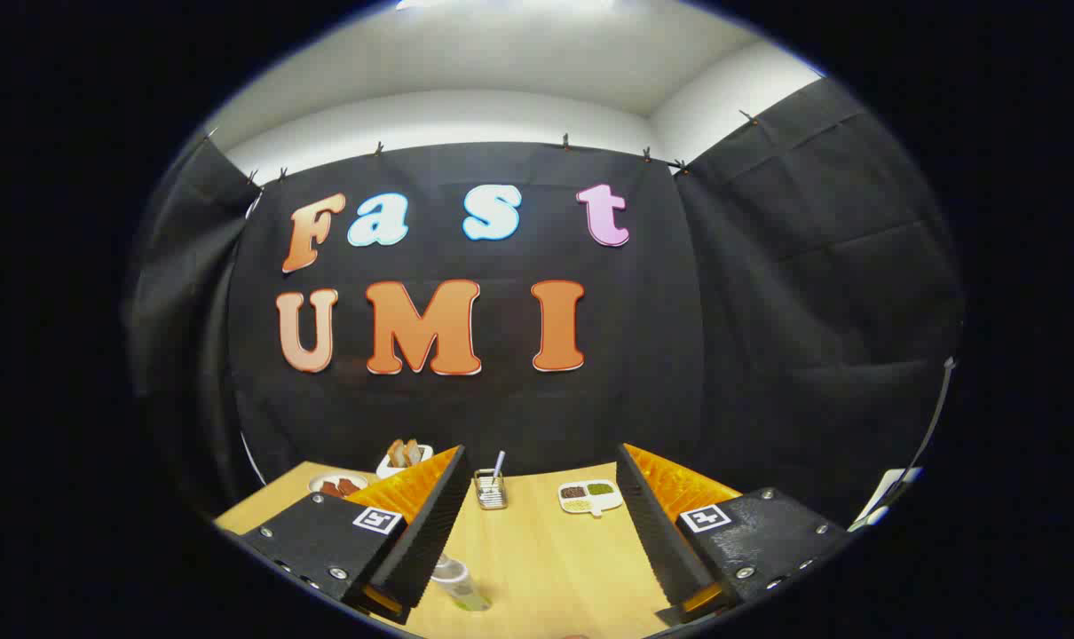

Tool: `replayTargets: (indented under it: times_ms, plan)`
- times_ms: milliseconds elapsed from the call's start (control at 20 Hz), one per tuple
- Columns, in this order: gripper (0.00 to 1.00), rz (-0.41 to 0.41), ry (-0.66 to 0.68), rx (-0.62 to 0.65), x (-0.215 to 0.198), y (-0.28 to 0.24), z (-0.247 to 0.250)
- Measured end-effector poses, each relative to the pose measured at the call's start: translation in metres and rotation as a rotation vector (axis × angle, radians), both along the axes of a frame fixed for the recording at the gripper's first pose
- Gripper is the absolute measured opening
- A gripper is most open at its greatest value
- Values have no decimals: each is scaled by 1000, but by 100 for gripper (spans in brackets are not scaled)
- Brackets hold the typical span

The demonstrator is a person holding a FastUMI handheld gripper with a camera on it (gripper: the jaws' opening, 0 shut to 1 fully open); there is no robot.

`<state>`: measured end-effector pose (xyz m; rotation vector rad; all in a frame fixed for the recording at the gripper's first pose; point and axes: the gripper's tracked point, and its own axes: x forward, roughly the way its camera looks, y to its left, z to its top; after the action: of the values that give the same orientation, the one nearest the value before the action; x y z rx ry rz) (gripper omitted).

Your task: Take the bottle from table, then pour the juice into the cup, finally place the bottle on the coaster

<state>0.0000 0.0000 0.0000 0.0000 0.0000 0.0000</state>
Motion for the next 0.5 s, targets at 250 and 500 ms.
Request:
replayTargets:
  times_ms: [250,500]
  plan:
    - [98,-23,-7,-58,-6,21,3]
    - [98,26,-19,-86,5,40,17]
